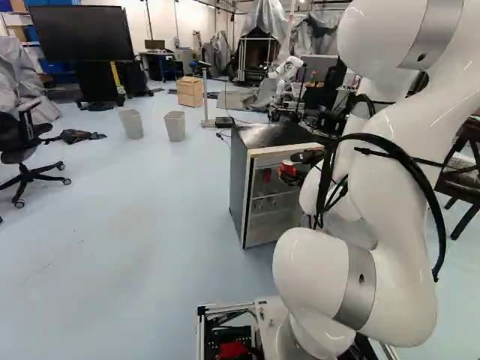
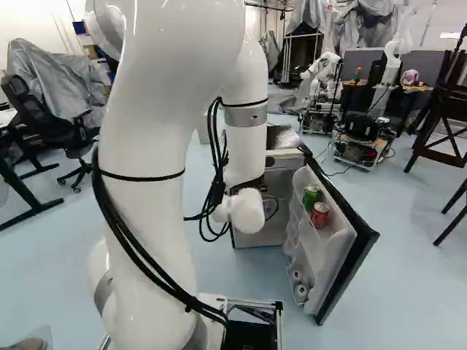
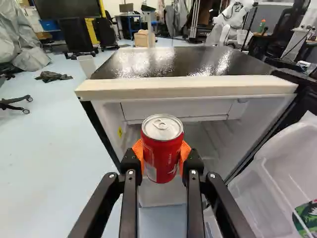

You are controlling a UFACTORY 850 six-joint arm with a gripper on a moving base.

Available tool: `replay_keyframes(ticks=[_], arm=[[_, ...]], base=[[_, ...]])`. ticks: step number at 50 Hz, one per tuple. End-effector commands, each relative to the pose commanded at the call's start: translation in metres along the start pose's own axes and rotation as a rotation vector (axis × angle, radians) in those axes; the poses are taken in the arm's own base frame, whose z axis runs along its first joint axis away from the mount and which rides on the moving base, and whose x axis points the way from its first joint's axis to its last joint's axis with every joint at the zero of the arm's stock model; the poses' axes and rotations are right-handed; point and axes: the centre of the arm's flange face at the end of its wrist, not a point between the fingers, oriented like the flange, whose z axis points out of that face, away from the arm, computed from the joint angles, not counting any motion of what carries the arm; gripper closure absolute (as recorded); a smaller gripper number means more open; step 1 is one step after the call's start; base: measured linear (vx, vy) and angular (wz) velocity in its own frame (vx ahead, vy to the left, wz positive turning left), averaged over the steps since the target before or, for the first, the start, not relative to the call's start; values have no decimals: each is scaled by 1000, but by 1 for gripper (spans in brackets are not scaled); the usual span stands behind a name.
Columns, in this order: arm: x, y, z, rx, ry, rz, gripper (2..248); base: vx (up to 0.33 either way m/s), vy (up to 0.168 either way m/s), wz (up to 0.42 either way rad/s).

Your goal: Grab a drink from the fridge

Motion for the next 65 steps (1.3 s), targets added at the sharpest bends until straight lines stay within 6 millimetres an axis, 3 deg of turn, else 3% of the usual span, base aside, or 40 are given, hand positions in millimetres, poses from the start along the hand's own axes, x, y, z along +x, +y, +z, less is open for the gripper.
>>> replay_keyframes(ticks=[65], arm=[[60,1,-7,-19,41,-114,158]], base=[[0,0,0]])
